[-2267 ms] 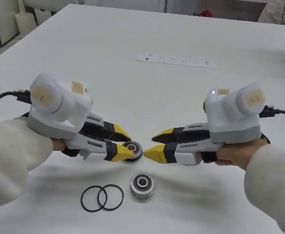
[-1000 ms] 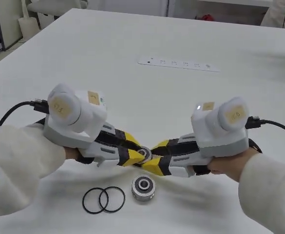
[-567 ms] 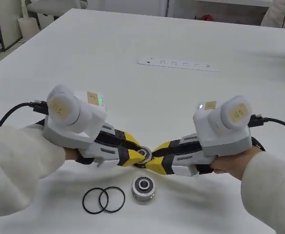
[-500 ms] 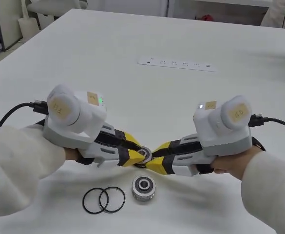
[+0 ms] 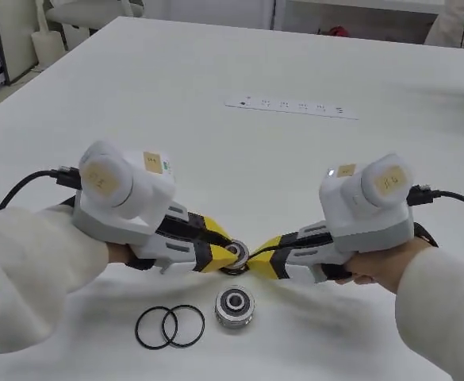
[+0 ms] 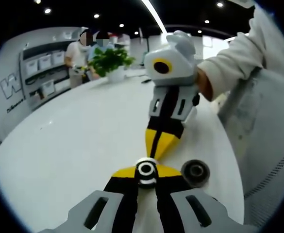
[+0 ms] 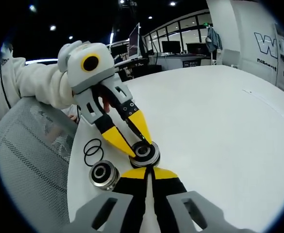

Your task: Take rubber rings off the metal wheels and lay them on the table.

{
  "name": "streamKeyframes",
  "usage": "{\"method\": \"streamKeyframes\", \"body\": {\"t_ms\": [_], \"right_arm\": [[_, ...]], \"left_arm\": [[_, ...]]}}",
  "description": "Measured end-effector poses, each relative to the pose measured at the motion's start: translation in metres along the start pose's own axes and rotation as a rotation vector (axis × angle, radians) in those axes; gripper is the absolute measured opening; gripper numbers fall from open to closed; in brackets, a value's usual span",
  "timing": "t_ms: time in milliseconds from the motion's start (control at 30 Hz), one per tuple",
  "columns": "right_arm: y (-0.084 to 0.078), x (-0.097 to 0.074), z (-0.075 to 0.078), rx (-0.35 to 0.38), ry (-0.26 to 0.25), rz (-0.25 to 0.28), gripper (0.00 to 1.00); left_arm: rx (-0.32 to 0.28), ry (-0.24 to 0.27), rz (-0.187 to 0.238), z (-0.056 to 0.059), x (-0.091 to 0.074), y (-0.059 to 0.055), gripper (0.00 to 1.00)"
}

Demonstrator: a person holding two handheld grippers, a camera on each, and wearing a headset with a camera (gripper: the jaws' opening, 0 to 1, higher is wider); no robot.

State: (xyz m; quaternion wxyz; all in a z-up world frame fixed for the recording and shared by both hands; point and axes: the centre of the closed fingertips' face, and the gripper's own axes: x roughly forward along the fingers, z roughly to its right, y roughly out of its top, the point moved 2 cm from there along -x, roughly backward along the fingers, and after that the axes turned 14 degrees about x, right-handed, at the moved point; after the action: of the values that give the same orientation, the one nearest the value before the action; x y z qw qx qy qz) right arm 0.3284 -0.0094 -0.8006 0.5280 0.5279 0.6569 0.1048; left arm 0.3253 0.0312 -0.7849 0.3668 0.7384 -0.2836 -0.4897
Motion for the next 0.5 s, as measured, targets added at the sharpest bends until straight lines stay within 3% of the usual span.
{"method": "streamKeyframes", "body": {"t_ms": [200,500], "right_arm": [[0.0028,-0.0052,0.0024,0.087,0.006,0.009,0.0],[0.0016,-0.0065,-0.0024,0.151,0.015,0.018,0.0]], "left_arm": [[0.011,-0.005,0.001,0.0014,0.0013,0.0011,0.14],[0.012,-0.004,0.003,0.001,0.0015,0.0013,0.14]]}}
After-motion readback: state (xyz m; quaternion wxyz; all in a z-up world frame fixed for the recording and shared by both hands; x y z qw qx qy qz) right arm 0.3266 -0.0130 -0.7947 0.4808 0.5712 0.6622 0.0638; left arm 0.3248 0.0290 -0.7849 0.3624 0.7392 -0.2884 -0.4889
